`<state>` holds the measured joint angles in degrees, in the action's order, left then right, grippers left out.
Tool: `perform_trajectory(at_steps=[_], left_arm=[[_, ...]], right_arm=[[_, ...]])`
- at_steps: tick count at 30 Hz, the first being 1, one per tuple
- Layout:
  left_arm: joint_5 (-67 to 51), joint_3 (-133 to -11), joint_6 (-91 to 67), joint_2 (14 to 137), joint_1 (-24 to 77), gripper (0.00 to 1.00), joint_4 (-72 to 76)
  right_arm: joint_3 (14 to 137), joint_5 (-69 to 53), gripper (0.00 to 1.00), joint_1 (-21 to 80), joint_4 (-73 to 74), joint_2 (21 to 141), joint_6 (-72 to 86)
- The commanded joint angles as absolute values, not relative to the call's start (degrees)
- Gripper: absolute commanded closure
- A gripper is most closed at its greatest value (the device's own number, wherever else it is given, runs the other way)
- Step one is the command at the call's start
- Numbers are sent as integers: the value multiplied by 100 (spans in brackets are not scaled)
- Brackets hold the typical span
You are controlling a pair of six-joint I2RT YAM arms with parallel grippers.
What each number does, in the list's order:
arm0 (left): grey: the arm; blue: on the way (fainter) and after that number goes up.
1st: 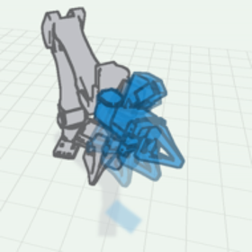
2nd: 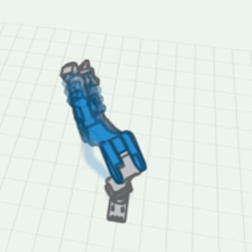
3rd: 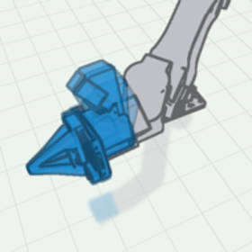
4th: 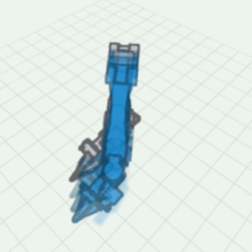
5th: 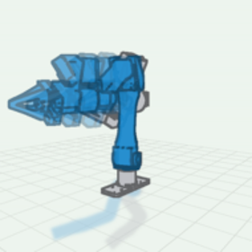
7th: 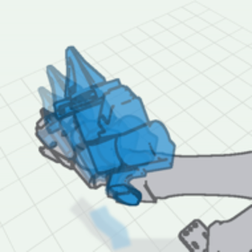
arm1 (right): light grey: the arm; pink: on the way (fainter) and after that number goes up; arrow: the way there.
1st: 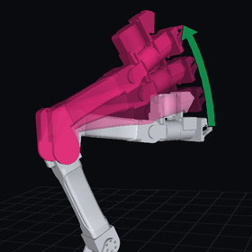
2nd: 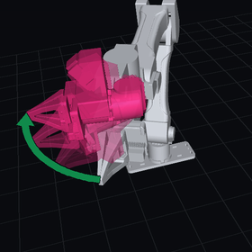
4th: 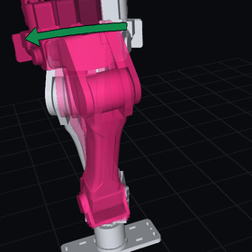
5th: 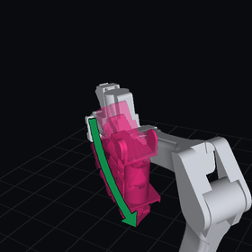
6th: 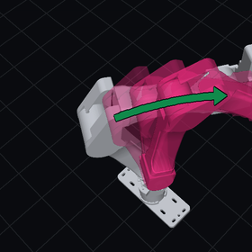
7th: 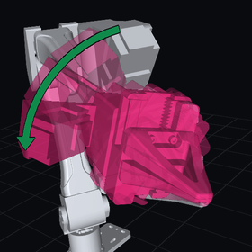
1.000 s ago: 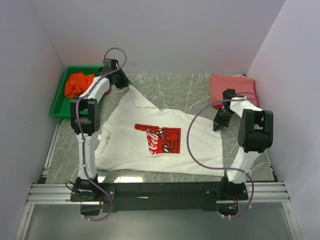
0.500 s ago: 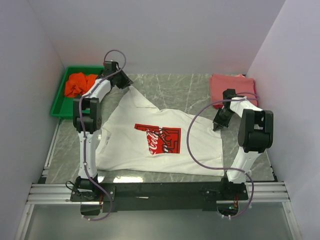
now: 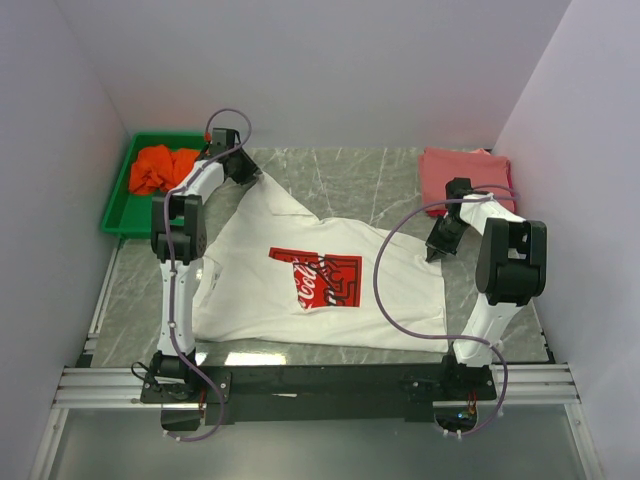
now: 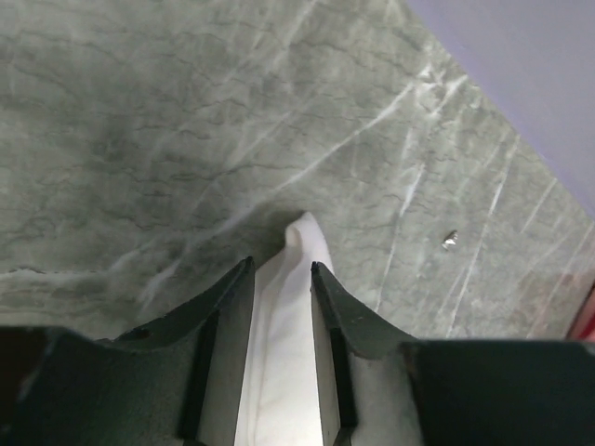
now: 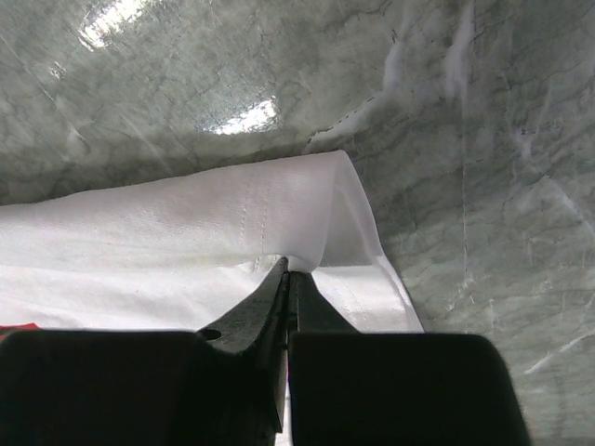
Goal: Fold and stack the t-shirts
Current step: Fold the tshirt
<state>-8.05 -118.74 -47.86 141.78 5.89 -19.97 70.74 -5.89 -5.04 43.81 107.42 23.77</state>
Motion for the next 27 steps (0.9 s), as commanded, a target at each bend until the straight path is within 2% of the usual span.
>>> perform_trajectory(at_steps=[1, 20, 25, 26, 27], left_arm=[[-624, -12251, -4878, 14256, 554, 63, -1995], [-817, -12507, -5097, 14757, 519, 66, -1652], [-1055, -12235, -5299, 14678, 519, 76, -1363], [-1089, -12208, -5335, 14678, 519, 80, -1301], [-1151, -12182, -5370, 14678, 510, 87, -1275]], right_arm=[[7145, -615, 100, -501, 4438, 10846, 2435], [7356, -668, 100, -501, 4562, 11066, 2452], [7356, -659, 100, -501, 4562, 11057, 2487], [7356, -659, 100, -501, 4570, 11048, 2487], [7365, -650, 100, -501, 4570, 11048, 2505]])
